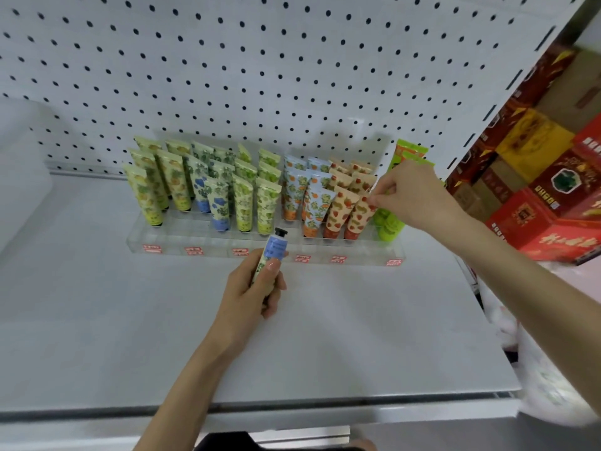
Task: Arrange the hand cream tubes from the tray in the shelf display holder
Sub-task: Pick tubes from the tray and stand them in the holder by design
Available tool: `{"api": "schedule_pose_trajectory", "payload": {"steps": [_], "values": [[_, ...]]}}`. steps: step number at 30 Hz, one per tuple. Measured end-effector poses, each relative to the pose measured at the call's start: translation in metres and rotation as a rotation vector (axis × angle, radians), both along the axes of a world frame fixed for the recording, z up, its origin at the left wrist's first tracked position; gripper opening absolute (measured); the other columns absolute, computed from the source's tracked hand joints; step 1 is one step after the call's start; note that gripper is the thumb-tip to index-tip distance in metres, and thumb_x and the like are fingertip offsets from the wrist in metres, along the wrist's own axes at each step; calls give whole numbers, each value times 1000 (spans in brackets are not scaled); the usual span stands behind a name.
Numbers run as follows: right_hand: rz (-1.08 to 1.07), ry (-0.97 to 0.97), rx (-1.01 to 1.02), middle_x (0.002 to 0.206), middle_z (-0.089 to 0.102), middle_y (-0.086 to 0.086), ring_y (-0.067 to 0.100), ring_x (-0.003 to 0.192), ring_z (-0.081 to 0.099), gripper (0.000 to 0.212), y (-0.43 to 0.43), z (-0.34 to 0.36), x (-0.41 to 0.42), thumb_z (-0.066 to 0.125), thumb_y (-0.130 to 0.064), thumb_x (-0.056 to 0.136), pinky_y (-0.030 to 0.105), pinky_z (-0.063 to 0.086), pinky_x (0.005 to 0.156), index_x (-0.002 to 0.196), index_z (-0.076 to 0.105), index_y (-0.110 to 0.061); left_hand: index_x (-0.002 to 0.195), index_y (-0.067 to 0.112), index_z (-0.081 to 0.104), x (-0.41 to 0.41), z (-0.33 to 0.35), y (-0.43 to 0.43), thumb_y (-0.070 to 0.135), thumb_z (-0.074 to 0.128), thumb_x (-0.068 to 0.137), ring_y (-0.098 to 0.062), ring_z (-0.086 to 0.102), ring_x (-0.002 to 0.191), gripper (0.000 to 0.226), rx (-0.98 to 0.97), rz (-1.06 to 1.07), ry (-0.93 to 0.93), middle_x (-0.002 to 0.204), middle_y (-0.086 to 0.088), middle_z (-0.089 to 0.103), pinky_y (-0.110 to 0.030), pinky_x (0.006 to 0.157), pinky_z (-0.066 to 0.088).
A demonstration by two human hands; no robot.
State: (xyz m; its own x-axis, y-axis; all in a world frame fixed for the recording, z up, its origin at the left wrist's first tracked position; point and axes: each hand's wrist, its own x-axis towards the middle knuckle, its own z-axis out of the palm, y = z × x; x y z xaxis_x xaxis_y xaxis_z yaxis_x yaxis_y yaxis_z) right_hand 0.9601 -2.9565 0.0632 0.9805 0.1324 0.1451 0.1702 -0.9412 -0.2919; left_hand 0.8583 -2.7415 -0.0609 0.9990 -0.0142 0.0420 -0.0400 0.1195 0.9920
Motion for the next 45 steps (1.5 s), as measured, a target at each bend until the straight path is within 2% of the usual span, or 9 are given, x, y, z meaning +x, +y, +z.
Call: {"api": "schedule_pose_trajectory", "payload": {"steps": [5,8,16,19,24,27,31,40,45], "values": [[-18,-7,-5,57,38,-12,1,53,35,13,-1,-6,1,68,-19,85,20,29,52,87,74,-7,99,-5,50,1,-1,-1,16,41,100,-14,37,47,23,27,4,13,66,1,54,-23,42,30],[-26,8,-18,63,43,-11,8,61,45,16,-2,-7,3,70,-18,83,23,35,65,95,71,-7,105,-2,53,2,-2,0,16,41,100,-14,37,47,23,20,2,22,66,2,54,-23,43,30],[-53,46,-42,103,61,9,19,88,53,30,0,-1,-3,69,-26,85,29,40,75,110,65,-10,108,-2,55,2,-1,0,25,42,97,-12,40,47,31,-13,-21,53,66,2,56,-23,43,31],[-52,-45,-50,78,56,-3,13,73,50,28,2,14,-19,66,-30,87,25,39,65,110,64,-15,109,0,58,1,3,3,33,40,94,-12,41,46,40,-167,-44,129,68,-2,58,-21,42,31],[144,89,330,51,44,-5,6,45,39,5,39,15,-63,69,-28,84,12,30,46,84,70,-23,108,6,64,-6,11,9,35,43,87,-14,51,50,41,-458,-101,255,70,-6,61,-23,46,42],[193,189,406,53,45,-6,5,48,37,10,65,-14,-78,67,-32,84,17,27,48,86,70,-23,108,10,64,-14,10,13,33,43,89,-17,67,72,36,-432,-37,218,82,-6,71,-30,68,56],[140,304,530,43,37,-10,6,42,34,21,89,-40,-93,63,-36,86,19,27,45,85,70,-17,114,7,61,-21,21,38,29,45,89,-20,68,98,37,-372,77,120,108,-7,73,-34,83,56],[38,668,979,50,39,-4,11,42,32,21,159,-51,-115,64,-28,87,22,29,42,81,68,-8,105,5,63,-38,35,99,17,55,84,-25,70,93,25,-396,145,29,98,-11,72,-31,76,56],[-42,573,1086,44,42,-3,11,41,35,30,168,-43,-112,72,-26,76,21,32,44,54,56,-17,102,4,64,-35,31,128,13,66,74,-28,69,93,30,-327,181,56,104,-19,69,-34,80,56]]}}
